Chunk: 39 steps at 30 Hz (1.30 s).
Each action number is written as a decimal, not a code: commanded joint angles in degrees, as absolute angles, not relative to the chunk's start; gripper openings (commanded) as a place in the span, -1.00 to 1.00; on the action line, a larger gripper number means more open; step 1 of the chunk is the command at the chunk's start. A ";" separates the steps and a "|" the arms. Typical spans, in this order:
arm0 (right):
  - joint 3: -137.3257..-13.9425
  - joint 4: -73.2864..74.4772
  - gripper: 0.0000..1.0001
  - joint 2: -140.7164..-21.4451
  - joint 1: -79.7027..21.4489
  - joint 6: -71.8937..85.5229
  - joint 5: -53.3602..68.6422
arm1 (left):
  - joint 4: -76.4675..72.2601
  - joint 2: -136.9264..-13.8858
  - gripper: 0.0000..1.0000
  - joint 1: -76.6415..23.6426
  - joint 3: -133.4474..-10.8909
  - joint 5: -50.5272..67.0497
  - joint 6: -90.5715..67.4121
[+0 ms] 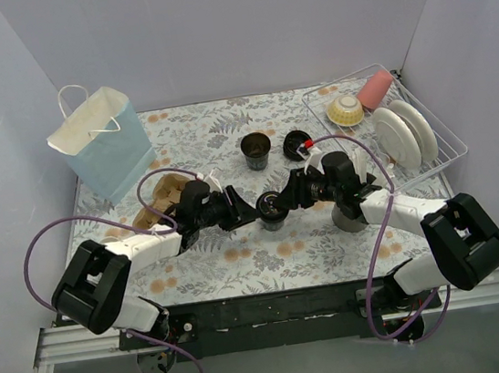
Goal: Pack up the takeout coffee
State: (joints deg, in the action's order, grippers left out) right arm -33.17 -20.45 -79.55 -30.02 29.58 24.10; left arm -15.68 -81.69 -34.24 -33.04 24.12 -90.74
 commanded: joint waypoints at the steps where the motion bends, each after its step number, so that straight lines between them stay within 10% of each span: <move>1: -27.95 -3.96 -0.23 -86.21 -30.59 22.77 20.39 | -6.44 -85.77 -0.28 -36.90 -34.10 13.65 -88.95; 14: -39.27 4.99 -0.17 -92.19 -30.59 4.49 34.80 | 12.83 -72.95 -0.07 -32.81 -45.34 12.91 -83.15; 39: -50.45 13.89 -0.17 -99.84 -30.59 -4.04 37.09 | 5.81 -80.77 -0.14 -24.87 -44.65 35.07 -71.63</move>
